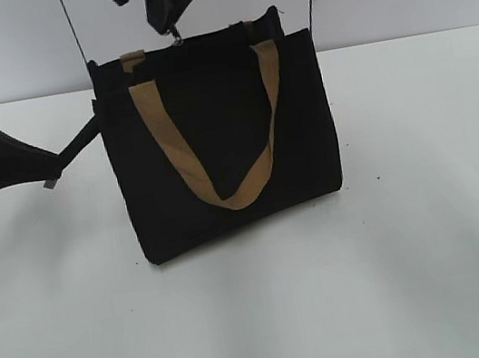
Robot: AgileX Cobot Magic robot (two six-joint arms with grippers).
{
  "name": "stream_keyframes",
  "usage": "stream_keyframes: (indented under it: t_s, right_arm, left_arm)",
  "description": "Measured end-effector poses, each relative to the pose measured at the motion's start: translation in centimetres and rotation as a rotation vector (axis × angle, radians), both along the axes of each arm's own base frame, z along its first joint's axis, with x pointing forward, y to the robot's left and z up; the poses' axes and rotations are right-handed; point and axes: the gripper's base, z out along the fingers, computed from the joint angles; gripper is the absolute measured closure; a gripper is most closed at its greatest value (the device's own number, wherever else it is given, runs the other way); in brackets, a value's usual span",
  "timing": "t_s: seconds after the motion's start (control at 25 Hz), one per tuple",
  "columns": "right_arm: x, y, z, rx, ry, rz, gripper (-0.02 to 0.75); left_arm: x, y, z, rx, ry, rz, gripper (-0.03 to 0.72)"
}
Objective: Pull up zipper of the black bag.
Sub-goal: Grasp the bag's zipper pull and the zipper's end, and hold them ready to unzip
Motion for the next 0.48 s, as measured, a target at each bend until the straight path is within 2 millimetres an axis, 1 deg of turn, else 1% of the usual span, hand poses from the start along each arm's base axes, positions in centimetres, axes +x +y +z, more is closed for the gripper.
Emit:
stream_keyframes:
  t_s: [0.16,0.4,0.48]
  right_arm:
    - [0.9,-1.9,0.5,-0.046,-0.03,-0.046,0.745]
    - [2.6,-5.0,0.6,-0.106,-0.063,-0.122,0.745]
    - [2.9,-5.4,0.6,-0.107,-0.063,-0.133,0.745]
  left_arm:
    - [0.0,0.0,0.0,0.0,-0.001,0.004,0.666]
    - [0.2,0.2,-0.1,0.029,-0.012,0.019,0.666]
    - [0.2,0.2,-0.1,0.019,-0.012,0.024,0.666]
